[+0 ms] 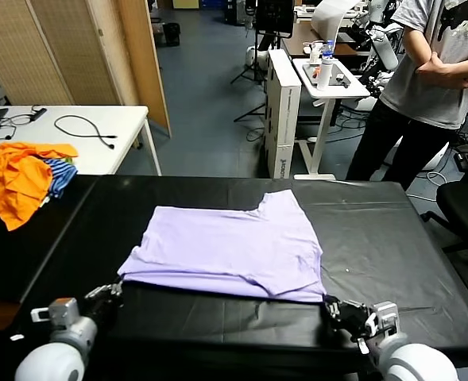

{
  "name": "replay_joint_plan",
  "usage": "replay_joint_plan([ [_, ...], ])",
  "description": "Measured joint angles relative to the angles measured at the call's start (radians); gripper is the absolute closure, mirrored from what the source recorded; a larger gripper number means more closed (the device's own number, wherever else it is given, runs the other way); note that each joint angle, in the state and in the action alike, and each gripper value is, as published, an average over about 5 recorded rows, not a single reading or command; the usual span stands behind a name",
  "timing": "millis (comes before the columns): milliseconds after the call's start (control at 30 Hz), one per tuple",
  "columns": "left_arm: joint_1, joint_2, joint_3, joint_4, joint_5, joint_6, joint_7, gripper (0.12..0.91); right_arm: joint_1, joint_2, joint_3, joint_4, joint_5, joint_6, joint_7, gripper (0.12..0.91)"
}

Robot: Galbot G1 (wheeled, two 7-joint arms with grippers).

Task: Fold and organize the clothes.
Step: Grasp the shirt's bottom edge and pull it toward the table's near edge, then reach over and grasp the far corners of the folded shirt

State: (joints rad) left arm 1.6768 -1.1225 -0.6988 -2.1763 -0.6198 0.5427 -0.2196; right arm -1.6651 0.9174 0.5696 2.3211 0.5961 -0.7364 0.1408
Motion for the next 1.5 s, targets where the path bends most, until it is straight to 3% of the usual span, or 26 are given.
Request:
replay_joint_plan([
  [233, 0.112, -0.035, -0.013, -0.081, 0.027, 0.039, -0.033, 0.886, -0.043, 0.000, 0.013, 0.023, -0.027, 0.000, -0.005, 0.885],
  [367, 0.152, -0.051, -0.020, -0.117, 0.034, 0.051, -0.051, 0.839, -0.075, 0.009, 0.025, 0.046, -0.040, 0.000, -0.010, 0.763],
  [533, 0.181, -0.076, -0.027, -0.152, 0.071, 0.068, -0.069, 0.594, -0.142, 0.024, 0.050, 0.101, -0.022, 0.000, 0.008, 0.469],
  [667, 0.198, -0.090, -0.041, -0.176, 0.077, 0.073, -0.086, 0.349, -0.173, 0.043, 0.068, 0.137, 0.022, 0.000, 0.026, 0.238],
  [767, 0.195, -0.093, -0.052, -0.184, 0.065, 0.071, -0.097, 0.183, -0.158, 0.056, 0.088, 0.144, 0.072, 0.000, 0.023, 0.140],
  [867, 0.179, -0.088, -0.069, -0.192, 0.041, 0.066, -0.087, 0.131, -0.102, 0.059, 0.102, 0.126, 0.110, 0.008, 0.008, 0.121],
  [1100, 0.072, -0.053, -0.076, -0.166, 0.020, 0.068, 0.011, 0.123, 0.146, 0.061, 0.054, -0.020, 0.164, 0.068, -0.013, 0.118],
  [1333, -0.105, -0.005, -0.031, -0.083, -0.064, 0.070, 0.044, 0.123, 0.402, 0.044, -0.057, -0.213, 0.193, 0.057, 0.001, 0.118],
  [1500, -0.226, 0.044, 0.008, 0.008, -0.146, 0.076, 0.027, 0.123, 0.574, 0.033, -0.152, -0.329, 0.195, 0.028, 0.011, 0.118],
])
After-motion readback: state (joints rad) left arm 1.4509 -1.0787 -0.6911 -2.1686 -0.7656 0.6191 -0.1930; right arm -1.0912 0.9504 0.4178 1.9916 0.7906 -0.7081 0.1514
